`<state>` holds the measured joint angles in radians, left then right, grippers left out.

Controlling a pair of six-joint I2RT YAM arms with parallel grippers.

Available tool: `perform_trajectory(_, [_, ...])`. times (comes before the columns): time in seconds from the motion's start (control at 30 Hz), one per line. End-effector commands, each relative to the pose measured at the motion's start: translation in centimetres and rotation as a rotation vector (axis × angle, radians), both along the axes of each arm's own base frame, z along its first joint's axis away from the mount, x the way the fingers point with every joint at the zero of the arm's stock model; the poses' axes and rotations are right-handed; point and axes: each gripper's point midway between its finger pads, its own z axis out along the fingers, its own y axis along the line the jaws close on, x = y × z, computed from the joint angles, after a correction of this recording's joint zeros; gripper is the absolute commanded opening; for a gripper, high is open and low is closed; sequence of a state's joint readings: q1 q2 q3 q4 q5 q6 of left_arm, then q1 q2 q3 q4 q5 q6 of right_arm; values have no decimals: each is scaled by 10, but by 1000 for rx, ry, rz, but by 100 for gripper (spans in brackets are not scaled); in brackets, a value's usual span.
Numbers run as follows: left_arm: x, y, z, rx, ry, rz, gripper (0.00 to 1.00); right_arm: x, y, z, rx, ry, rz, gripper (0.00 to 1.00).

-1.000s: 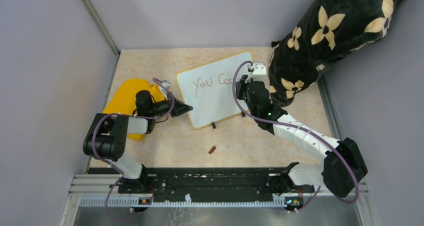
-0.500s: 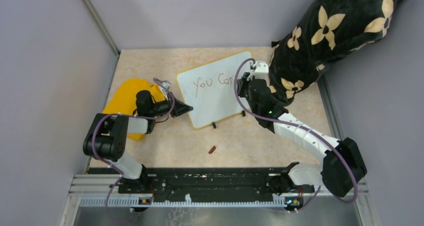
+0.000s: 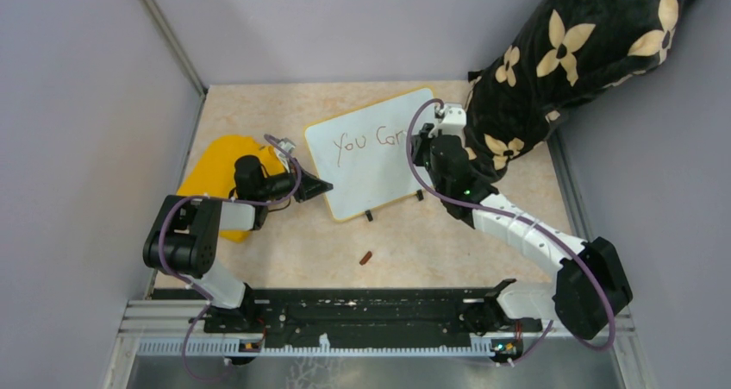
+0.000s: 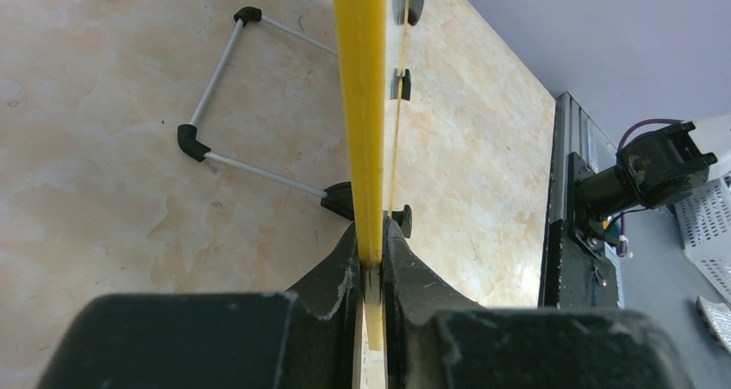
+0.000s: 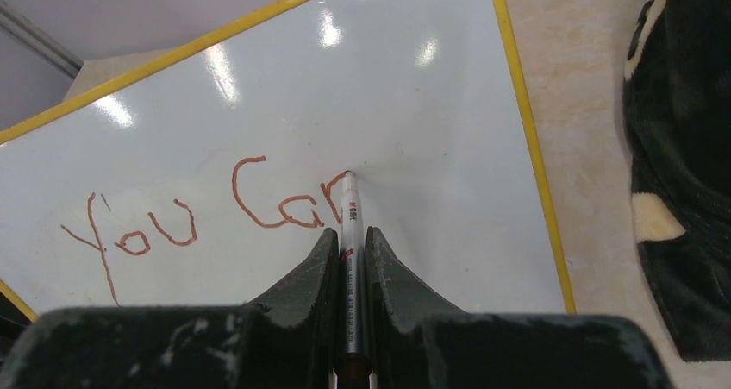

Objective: Write a sentence on the whiteboard

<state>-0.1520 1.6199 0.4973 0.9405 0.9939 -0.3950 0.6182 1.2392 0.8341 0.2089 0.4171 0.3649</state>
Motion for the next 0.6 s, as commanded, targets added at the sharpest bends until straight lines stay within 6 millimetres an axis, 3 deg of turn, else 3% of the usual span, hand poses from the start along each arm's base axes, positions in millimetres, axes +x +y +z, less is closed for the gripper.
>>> perform_trajectory(0.0, [5,0,-11,45,-3,23,0,1,-8,9,22,-17,-24,0])
perform_trajectory(0.4, [5,0,-12,49,-1,23,0,-9,-13,-8,10,20,-18,0])
perform_trajectory(0.57, [5,0,-12,51,-1,22,0,-10,-14,-3,17,10,-22,0])
